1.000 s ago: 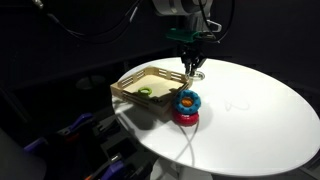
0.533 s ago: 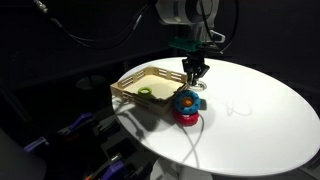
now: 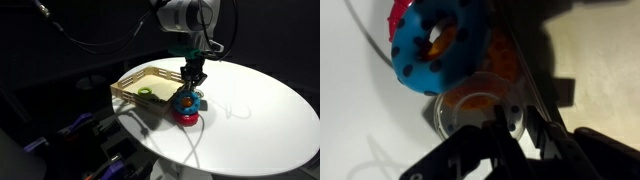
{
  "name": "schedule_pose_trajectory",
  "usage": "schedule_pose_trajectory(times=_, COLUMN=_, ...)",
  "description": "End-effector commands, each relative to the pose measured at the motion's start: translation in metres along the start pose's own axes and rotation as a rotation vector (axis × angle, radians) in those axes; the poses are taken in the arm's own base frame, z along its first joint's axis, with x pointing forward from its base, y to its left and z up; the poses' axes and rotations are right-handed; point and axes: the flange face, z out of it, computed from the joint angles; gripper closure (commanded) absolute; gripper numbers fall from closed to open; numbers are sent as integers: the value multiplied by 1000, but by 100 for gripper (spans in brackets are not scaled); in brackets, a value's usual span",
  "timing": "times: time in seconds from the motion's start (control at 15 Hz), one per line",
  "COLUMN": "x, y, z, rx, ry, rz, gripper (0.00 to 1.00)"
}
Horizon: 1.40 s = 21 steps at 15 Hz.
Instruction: Put the clear ring on the table
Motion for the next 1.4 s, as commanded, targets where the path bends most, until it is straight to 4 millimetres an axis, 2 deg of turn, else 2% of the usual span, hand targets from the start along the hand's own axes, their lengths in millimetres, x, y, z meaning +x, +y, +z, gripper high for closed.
schedule_pose_trajectory(times=0.0, x=-1, y=4, z=0, rx=-21, ry=-32, rz=7, gripper=74)
schedule_pose_trajectory(times=0.07, x=-1, y=4, z=1, rx=-23, ry=-38, rz=5, gripper=55)
schedule_pose_trajectory(times=0.53, x=-5, y=2, z=0, rx=-26, ry=-50, rz=-9, gripper=2)
schedule_pose_trajectory(times=0.93, x=-10, y=-4, z=-18, rx=-32, ry=-23, rz=-20, gripper=0)
schedule_pose_trajectory(times=1.33, x=-20, y=-12, z=-56, rx=-24, ry=36, rz=-43, gripper=0)
